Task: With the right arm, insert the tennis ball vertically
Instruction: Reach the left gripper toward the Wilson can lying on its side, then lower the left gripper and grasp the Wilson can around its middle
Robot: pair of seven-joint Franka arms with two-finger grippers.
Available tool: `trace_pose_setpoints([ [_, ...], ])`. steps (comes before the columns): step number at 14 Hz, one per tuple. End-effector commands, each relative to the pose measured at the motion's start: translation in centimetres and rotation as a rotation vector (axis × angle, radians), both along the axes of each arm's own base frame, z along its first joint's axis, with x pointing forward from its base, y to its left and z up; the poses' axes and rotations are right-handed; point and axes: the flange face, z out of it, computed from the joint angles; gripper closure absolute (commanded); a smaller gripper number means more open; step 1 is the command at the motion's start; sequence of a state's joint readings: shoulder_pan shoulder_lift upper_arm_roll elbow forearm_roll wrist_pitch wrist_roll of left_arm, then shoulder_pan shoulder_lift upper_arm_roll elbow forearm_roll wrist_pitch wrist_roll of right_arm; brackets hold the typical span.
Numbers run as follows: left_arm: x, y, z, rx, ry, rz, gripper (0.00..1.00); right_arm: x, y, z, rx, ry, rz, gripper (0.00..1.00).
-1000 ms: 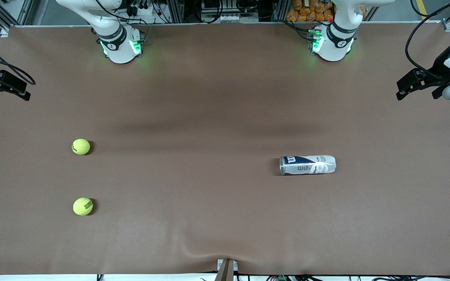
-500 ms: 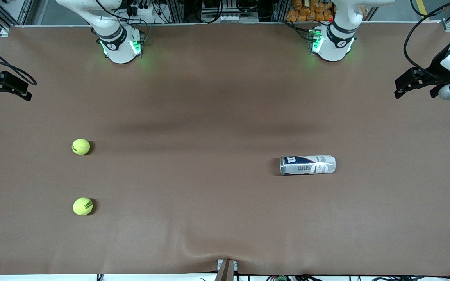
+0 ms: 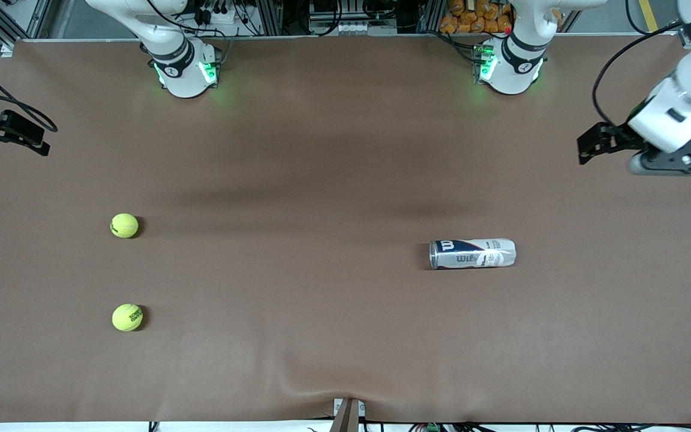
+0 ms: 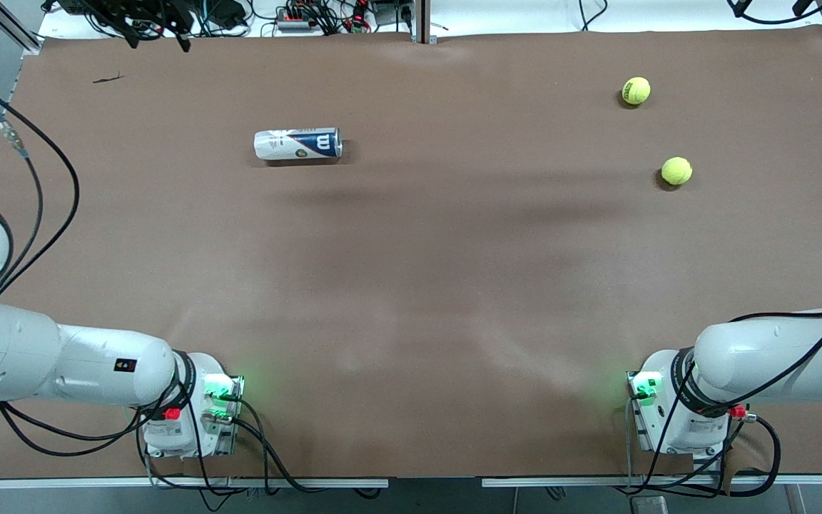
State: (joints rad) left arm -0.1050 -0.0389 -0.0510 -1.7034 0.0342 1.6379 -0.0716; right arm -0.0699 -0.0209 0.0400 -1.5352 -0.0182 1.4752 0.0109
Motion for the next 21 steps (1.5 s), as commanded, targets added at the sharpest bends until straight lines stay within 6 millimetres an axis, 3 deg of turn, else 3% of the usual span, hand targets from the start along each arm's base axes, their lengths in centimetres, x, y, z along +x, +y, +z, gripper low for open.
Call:
trace_pose_setpoints([
  [1, 0.5, -1.3, -0.3, 0.022, 0.005, -0.057, 0.0, -0.2, -0.2, -0.2, 0.014, -0.006, -0.017, 0.0],
  [3, 1.1, -2.8, -1.9, 0.045, 0.019, -0.09, 0.0, -0.1, -0.2, -0.3, 0.014, -0.011, -0.013, 0.0],
  [9, 1.8, -10.8, -8.3, 0.223, 0.033, -0.327, 0.0, 0.1, -0.3, -1.0, 0.014, -0.012, -0.01, 0.0],
  [14, 2.5, -12.6, -15.5, 0.217, 0.075, -0.474, 0.0, 0.3, -0.3, -2.1, 0.014, -0.012, -0.01, 0.0],
  [21, 2.6, -15.7, -23.1, 0.353, 0.12, -0.822, 0.0, 0.7, -0.4, -4.1, 0.014, -0.015, -0.01, 0.0],
])
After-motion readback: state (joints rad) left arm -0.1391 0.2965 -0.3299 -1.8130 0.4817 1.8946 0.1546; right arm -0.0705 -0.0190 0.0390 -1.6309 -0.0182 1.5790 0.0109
